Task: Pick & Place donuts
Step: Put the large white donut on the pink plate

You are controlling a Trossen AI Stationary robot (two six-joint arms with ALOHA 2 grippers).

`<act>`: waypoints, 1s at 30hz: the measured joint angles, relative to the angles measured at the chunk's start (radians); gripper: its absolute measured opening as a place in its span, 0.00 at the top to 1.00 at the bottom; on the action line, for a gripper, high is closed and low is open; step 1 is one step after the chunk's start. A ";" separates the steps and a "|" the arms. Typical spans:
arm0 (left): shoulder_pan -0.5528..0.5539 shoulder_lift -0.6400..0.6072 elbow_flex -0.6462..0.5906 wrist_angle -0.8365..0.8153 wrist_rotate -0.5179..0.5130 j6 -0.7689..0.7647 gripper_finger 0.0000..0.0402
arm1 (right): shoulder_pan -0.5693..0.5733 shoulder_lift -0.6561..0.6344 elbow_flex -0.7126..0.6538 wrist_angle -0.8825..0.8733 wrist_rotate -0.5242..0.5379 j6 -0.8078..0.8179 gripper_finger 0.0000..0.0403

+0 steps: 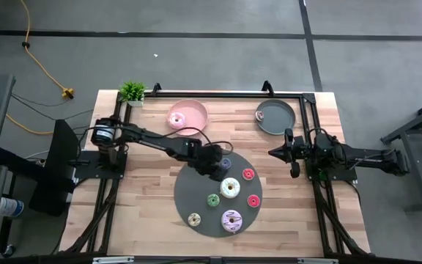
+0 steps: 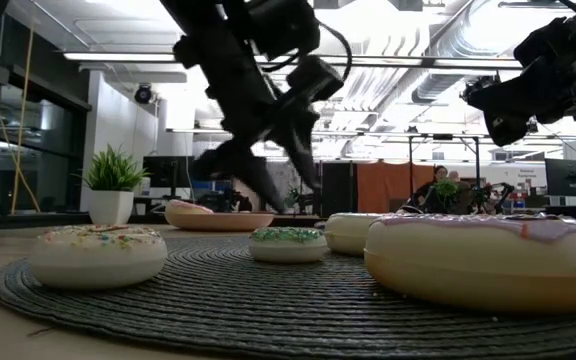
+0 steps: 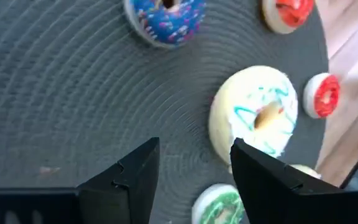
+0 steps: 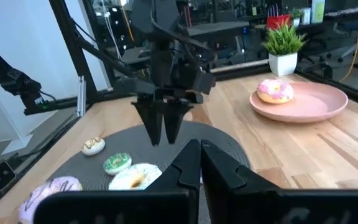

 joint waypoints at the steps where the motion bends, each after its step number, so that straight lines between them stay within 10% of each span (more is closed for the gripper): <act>1: -0.006 0.014 0.016 0.027 0.001 -0.013 0.52 | 0.000 0.000 0.000 -0.001 0.000 0.000 0.98; 30: -0.033 0.081 0.021 0.160 0.047 -0.063 0.52 | 0.000 0.033 0.000 -0.009 0.012 0.000 0.99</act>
